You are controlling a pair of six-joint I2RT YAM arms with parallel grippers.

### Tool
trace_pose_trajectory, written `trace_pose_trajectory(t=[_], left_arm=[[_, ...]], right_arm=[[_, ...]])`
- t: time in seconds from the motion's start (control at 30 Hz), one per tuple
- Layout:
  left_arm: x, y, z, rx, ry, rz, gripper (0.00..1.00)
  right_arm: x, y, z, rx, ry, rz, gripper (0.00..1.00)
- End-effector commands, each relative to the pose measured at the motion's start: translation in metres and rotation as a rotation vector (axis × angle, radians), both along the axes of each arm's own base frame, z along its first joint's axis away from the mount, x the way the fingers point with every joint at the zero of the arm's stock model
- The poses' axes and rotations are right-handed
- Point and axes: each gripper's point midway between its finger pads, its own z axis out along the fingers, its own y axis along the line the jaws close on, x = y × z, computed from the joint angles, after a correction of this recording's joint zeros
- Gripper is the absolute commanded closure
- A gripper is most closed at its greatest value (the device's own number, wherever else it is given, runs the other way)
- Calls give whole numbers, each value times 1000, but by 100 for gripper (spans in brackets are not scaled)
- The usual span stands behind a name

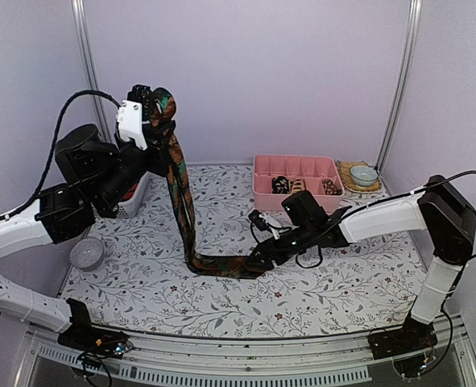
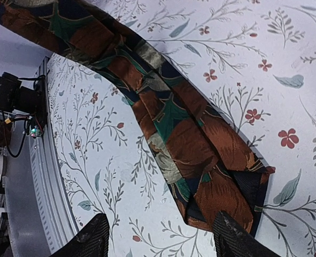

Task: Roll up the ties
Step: Flatten out the tie at the center of the board.

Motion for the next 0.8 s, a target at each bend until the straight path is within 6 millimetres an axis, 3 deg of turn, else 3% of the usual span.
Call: trace_pose_trajectory(t=[0.0,0.43,0.47,0.63,0.77], left_arm=[[7,47,-19,-46,41,191,100],[8,115,-76,-72,134,415,100],[8,120,-80,-75,142,435,97],[13,138,-105,-95,184,486,92],[18,147,-124,-111,215,516,85]], right_arm=[[-1,1,-41,-99,117,-32,36],[6,3,-86,-199,229,-111,36],[6,0,-89,-217,231,-122,36],[4,-34,-102,-303,264,-198,36],[10,-80,-92,-296,310,-316,36]])
